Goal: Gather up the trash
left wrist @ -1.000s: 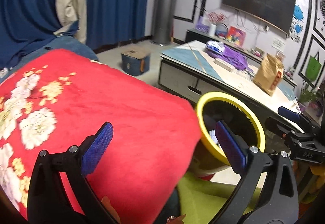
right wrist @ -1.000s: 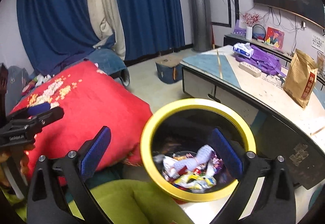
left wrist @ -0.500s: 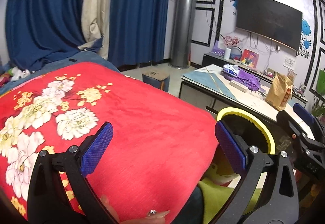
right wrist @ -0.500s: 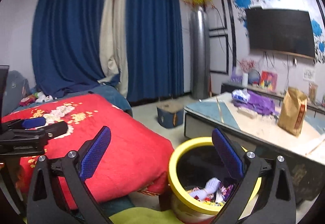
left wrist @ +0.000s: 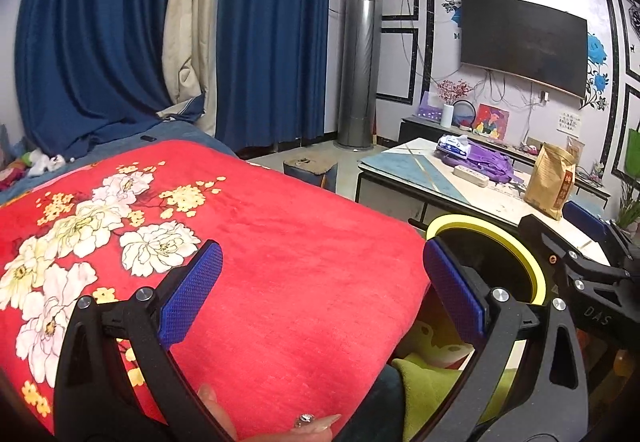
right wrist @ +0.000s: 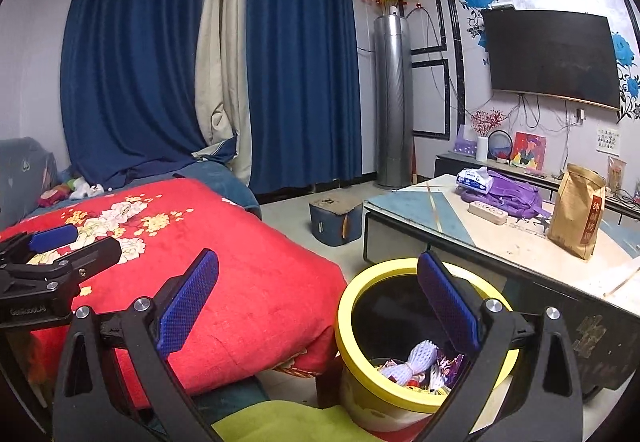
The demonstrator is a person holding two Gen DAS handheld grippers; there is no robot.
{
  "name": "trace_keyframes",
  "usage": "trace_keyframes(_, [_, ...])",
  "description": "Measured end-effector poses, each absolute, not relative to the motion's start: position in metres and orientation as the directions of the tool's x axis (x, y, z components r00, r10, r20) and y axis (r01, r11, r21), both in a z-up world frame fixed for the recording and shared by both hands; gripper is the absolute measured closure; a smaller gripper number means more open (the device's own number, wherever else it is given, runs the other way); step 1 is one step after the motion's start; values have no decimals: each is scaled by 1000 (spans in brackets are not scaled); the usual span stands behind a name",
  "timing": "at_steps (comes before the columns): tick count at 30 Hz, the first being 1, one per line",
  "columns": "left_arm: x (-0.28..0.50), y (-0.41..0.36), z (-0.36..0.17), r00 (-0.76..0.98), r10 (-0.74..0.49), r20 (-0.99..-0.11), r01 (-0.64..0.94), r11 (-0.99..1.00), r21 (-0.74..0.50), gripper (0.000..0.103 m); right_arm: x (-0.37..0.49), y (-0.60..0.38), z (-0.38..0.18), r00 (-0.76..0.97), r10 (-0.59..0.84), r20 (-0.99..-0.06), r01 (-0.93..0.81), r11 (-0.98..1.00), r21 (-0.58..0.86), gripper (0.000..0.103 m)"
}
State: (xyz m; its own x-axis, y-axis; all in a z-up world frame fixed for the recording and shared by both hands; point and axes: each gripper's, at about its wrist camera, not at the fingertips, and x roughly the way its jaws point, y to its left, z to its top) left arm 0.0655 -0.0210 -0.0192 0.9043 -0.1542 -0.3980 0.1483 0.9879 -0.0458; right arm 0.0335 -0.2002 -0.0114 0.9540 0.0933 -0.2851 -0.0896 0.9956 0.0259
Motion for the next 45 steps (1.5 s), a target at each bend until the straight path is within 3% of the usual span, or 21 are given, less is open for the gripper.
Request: trace_keyframes(45, [67, -14, -20, 908, -154, -390, 145, 988, -53, 11, 36, -204, -13, 951, 98, -294, -90, 995, 40, 6])
